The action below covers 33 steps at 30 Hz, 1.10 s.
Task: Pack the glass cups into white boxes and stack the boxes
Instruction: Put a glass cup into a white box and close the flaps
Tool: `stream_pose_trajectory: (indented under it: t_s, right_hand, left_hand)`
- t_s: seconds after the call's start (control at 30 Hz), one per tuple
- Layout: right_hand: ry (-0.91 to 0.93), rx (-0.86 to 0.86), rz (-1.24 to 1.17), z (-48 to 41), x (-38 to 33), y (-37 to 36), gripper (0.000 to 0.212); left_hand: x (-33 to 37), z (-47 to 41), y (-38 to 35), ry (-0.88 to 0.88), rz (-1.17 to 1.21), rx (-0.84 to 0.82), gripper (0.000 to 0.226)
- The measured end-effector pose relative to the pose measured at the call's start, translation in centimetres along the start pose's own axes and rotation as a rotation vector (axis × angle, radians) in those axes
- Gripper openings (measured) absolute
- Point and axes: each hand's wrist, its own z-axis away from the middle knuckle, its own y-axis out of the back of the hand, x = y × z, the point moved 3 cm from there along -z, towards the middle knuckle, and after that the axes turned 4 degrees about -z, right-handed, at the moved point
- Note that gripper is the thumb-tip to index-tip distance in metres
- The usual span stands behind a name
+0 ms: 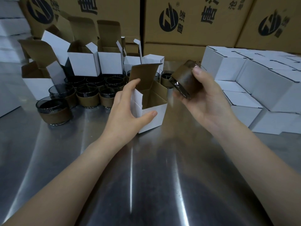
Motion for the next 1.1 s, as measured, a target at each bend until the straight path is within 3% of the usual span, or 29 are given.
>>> stream_pose_trajectory:
  t_s: [0.17,0.37,0.73,1.1]
  right_hand:
    - [0.107,-0.044,0.107,0.2,-1.0,-0.5,0.045]
    - [0.287,-0.153,0.46,1.1,-1.7,-1.7,0.058]
    - [0.36,-0.199,0.85,1.1,-0.7,-1.3,0.058]
    - [0.273,-0.21,1.143,0.8,-0.9,-0.8,0.063]
  left_hand:
    - [0.2,0.1,0.1,-0.019,0.006,-0.003,0.087]
    - [1.0,0.3,0.2,-0.05,0.044,-0.017,0.088]
    - [1.4,0.6,0.0,-0.066,0.144,-0.032,0.087]
    - [1.7,0.9,-0.3,-0.103,0.156,-0.053,0.087]
